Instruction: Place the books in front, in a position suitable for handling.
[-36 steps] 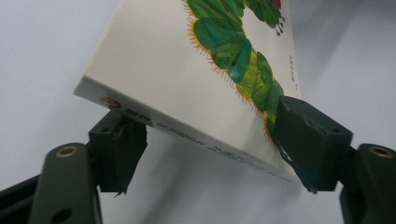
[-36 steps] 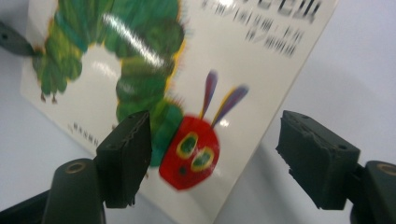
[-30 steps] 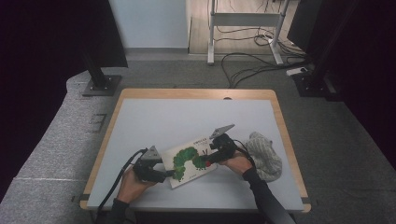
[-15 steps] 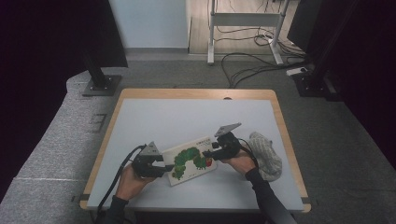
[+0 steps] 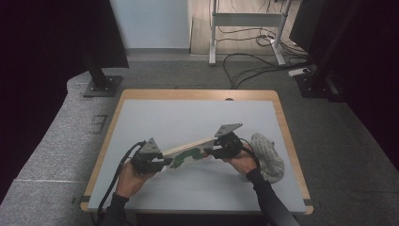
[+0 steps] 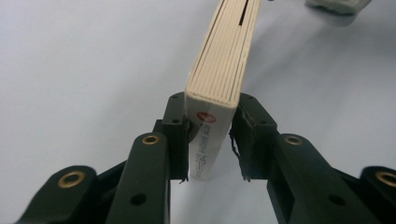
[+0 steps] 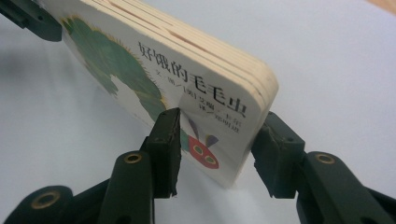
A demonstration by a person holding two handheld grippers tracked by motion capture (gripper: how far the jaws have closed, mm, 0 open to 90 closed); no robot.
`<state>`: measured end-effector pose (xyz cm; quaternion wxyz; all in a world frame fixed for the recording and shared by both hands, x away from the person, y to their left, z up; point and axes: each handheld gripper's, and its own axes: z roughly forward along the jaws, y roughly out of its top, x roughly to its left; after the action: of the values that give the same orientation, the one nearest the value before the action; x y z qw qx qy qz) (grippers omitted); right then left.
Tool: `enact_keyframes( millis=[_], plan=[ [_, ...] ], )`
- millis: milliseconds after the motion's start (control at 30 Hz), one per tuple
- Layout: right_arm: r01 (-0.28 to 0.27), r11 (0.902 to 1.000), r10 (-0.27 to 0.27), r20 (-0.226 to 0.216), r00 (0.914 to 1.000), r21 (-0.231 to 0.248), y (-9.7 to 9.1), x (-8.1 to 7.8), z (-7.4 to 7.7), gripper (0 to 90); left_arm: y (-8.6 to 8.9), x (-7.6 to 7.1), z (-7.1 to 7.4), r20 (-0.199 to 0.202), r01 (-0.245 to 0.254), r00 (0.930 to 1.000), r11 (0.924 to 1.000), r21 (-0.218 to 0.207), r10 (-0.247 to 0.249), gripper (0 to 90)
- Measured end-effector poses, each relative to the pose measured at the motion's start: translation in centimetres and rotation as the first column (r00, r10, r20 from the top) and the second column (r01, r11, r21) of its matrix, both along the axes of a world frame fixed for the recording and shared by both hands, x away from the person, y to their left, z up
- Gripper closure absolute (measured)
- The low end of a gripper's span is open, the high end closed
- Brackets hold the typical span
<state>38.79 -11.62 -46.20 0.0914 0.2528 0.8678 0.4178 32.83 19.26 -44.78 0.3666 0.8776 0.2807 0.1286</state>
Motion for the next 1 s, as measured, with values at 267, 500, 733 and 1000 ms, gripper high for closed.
enact_keyframes(
  millis=[267, 500, 733, 1000],
  plan=[
    [0.021, 0.9998, -0.021, 0.016, 0.9997, 0.001, 0.24, 0.24, -0.23, 52.2, -0.04, 0.32, -0.24, 0.020, -0.006, 0.9998, 0.9999, 0.012, 0.006, 65.7],
    [0.029, 0.9996, -0.029, 0.022, 0.9993, 0.004, 0.39, 0.46, -0.28, 48.7, 0.17, 0.62, -0.44, 0.021, -0.007, 0.9997, 1.0000, -0.003, 0.007, 64.5],
    [0.033, 0.9994, -0.033, 0.033, 0.9989, -0.004, 0.50, 0.47, -0.17, 45.0, 0.26, 0.53, -0.53, 0.026, 0.001, 0.9997, 1.0000, -0.008, 0.000, 62.7],
    [0.047, 0.9988, -0.047, 0.041, 0.9981, -0.010, 0.01, 0.33, -0.05, 38.9, 0.27, 0.54, -0.52, 0.030, 0.002, 0.9995, 0.9999, -0.011, -0.002, 62.7]
  ],
)
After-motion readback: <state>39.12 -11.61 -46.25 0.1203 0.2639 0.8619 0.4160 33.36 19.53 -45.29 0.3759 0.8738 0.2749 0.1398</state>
